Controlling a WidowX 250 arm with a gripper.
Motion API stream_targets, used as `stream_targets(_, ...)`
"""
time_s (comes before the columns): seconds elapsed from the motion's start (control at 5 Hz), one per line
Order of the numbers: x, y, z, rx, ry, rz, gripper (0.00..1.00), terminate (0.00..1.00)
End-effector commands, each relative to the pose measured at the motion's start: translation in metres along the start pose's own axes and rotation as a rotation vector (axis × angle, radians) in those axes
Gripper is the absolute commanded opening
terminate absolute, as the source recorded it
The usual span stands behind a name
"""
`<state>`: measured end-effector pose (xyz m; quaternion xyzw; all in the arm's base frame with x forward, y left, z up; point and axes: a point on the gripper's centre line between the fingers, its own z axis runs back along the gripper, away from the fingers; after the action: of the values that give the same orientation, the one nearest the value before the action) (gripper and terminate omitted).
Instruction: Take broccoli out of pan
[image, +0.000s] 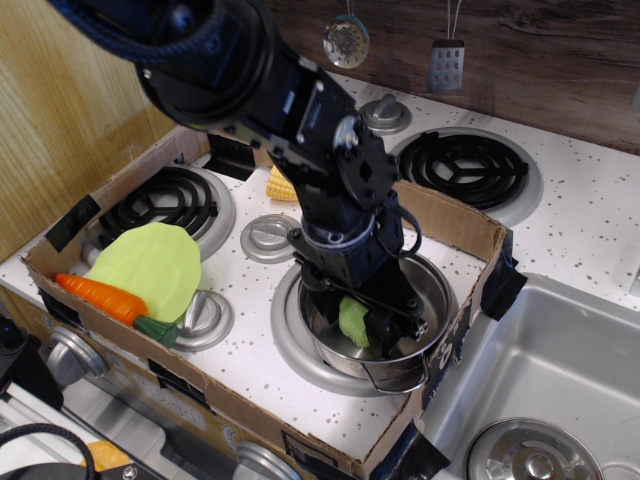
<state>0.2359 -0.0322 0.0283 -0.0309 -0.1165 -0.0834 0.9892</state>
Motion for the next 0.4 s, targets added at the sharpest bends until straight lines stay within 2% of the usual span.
stream_targets(0.0, 0.010, 0.011, 0.051, 0.021, -0.028, 0.035, 0.00, 0.00)
stream_targets(0.2, -0.002, 0.015, 0.062, 0.058, -0.029, 0.045, 0.00, 0.00)
